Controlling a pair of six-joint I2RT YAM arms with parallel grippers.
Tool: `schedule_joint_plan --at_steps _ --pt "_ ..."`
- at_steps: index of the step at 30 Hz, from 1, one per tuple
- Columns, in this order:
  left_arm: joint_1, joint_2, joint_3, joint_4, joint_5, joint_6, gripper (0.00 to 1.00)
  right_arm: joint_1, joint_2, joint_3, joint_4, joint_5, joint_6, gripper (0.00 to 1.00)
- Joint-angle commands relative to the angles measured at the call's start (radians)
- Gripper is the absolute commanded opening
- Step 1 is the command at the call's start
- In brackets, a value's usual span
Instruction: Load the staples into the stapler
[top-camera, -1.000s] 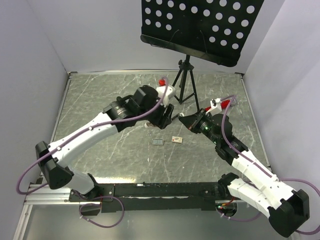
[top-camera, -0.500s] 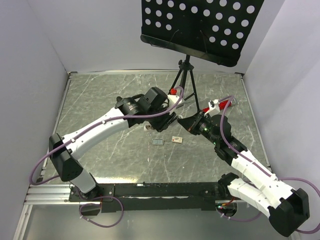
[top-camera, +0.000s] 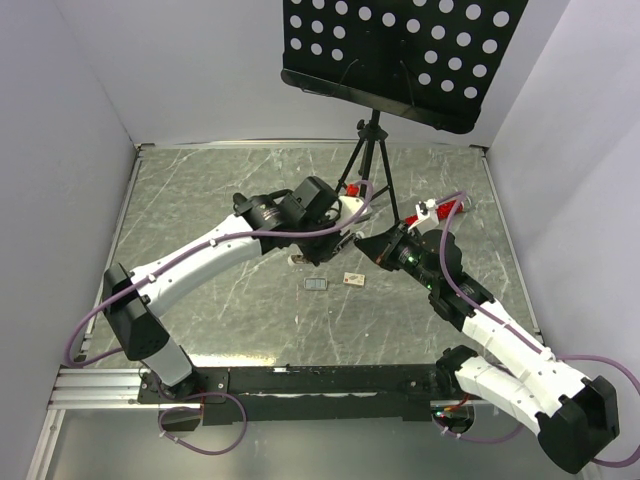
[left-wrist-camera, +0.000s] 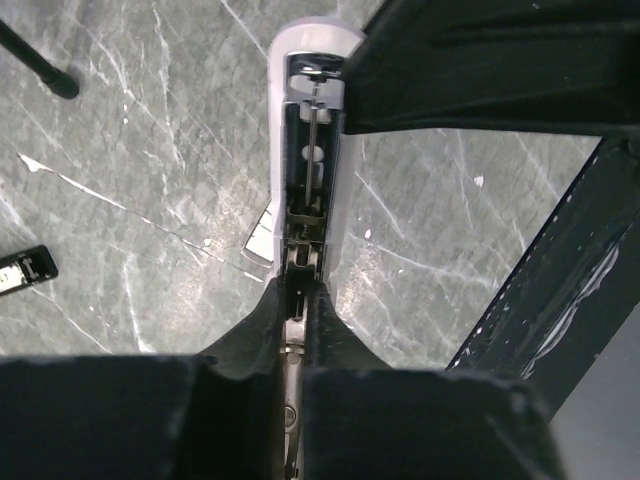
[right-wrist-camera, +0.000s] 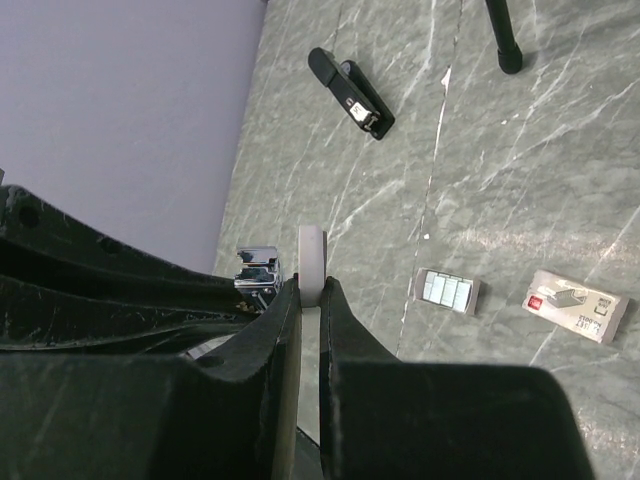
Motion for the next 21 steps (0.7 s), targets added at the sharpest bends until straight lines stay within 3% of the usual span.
schedule_joint_plan --at_steps 1,6,7,10,12,21 --pt "-0.004 -0.01 0.006 0.001 0.002 0.019 0.01 0.009 -0.005 0.002 0.082 -0.033 0.007 0.0" --pt "-0.004 -0.023 -0.045 -0.019 -0.046 0.041 0.01 0.009 -0.011 -0.012 0.079 -0.061 -0.028 0.03" --pt "-0.004 -0.023 -0.051 -0.037 -0.059 0.045 0.01 0.008 -0.014 -0.01 0.068 -0.061 -0.036 0.18" --pt "-0.004 -0.023 -0.082 -0.079 -0.087 0.068 0.01 0.008 -0.036 -0.01 0.01 -0.049 -0.074 0.42" --pt "-0.004 -0.025 -0.111 -0.097 -0.116 0.087 0.01 0.009 -0.066 -0.012 -0.06 -0.015 -0.111 0.52" --pt "-0.011 -0.033 -0.264 -0.185 -0.13 0.194 0.01 0.008 -0.224 -0.07 -0.298 0.226 -0.168 0.66"
